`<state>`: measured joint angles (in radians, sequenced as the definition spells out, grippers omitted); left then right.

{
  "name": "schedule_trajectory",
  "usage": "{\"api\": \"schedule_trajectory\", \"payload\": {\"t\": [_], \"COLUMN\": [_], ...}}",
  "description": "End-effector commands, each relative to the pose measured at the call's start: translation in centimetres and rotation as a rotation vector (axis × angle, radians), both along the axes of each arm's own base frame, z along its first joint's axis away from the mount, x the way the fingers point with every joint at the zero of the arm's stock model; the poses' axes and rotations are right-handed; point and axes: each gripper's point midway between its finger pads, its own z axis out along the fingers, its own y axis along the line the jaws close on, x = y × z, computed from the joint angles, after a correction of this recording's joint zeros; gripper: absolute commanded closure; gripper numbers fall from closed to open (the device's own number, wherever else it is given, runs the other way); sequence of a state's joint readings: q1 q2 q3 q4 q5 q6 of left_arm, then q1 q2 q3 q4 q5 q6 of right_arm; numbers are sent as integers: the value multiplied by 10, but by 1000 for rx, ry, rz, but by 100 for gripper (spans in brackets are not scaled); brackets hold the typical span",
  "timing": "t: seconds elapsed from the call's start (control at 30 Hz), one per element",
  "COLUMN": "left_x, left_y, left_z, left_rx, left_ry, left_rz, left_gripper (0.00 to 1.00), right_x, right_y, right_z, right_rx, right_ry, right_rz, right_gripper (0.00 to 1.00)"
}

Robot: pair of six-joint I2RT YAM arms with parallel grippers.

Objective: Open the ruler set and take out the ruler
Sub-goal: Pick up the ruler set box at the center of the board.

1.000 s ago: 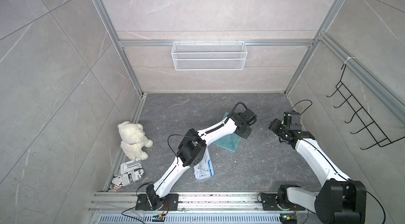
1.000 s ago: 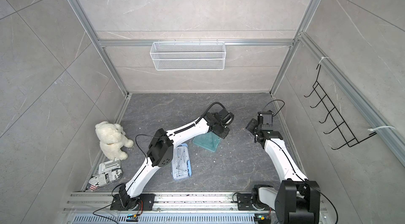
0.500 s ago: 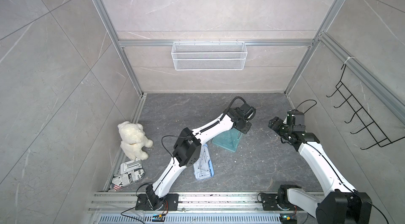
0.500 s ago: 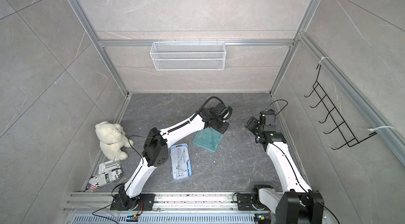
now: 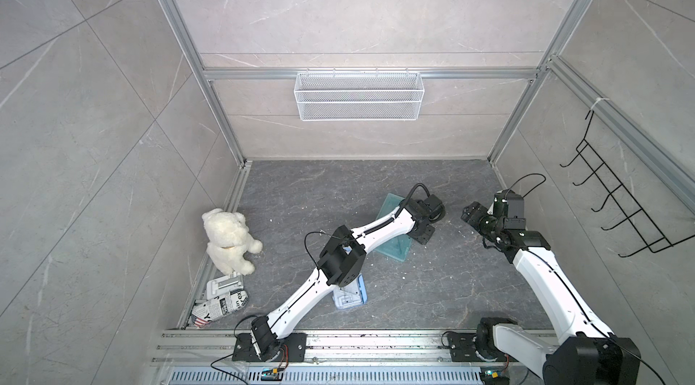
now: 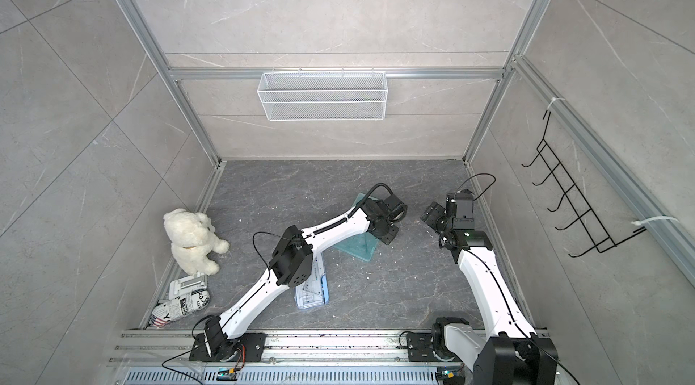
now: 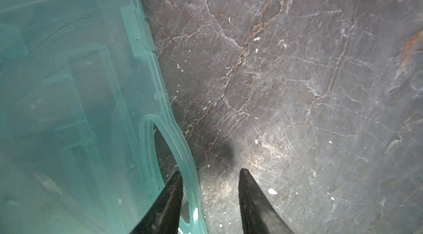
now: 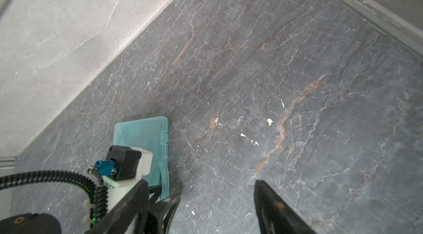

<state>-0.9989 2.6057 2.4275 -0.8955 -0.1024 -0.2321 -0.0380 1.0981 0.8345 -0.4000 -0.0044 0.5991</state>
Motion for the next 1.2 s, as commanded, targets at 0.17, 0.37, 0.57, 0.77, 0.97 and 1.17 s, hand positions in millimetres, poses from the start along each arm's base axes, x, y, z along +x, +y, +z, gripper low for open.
{"api": "schedule_trajectory", "payload": {"t": [0.17, 0.37, 0.57, 0.77, 0.97, 1.17], "left_x": [-9, -17, -15, -11, -7, -11], "left_y": [2, -1, 1, 3, 31, 48], "left_z": [-19, -29, -17, 57, 144, 163], "left_rx": [48, 61, 56, -46, -234, -369], "left_ry": [26, 38, 12, -73, -79, 32], "left_rz": [-14, -31, -33, -83, -117, -149], "left_gripper": [84, 94, 100, 100, 100, 100], "right_x": [1, 0, -2, -3, -3, -10], "right_y": [2, 2, 2, 8, 35, 72], "right_z": [-12, -11, -8, -4, 5, 12], "right_rx": [11, 13, 10, 26, 132, 312], "right_ry": [23, 21, 19, 22, 0, -44], "right_rz": [5, 4, 5, 39, 155, 294], "right_gripper": [24, 24, 24, 24, 24, 32]}}
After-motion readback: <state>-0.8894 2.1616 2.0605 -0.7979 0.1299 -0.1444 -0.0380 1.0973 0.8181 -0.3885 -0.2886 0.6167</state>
